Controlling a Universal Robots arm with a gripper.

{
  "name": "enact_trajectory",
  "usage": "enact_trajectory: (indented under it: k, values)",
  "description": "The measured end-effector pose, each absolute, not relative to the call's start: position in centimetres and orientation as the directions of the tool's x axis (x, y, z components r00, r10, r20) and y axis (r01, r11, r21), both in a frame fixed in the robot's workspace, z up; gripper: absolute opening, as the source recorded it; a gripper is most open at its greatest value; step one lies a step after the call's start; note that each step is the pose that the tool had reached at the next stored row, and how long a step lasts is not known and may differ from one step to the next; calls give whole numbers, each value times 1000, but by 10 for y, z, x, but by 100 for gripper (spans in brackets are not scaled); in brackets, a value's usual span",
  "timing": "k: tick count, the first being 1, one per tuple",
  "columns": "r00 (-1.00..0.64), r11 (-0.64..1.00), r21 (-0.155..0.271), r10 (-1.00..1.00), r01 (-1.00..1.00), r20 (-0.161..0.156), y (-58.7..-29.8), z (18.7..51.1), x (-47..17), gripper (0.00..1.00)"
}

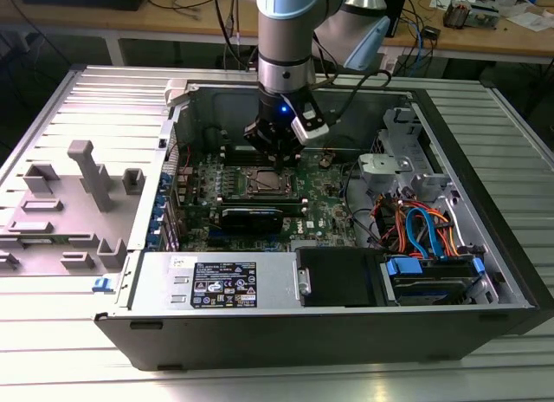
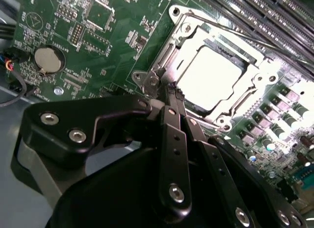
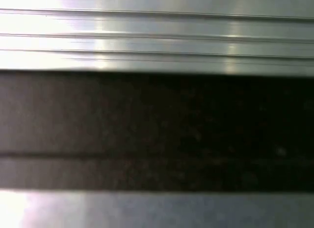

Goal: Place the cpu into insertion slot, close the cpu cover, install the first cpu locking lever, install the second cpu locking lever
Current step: 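Install the second cpu locking lever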

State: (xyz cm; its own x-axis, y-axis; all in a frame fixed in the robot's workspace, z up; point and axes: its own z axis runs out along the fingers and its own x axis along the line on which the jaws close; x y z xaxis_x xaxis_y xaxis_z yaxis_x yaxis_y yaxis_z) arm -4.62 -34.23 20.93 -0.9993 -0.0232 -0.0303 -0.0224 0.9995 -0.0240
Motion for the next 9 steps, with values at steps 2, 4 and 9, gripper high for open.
enact_trajectory:
  k: [2,4,9]
  values:
    - [-999,999,-24,-23,-22,-30,-343,210,-46,11]
    - [-999,999,-24,-23,-23,-30,-343,211,-46,11]
    - [-999,999,-24,-23,-22,-30,-343,214,-46,11]
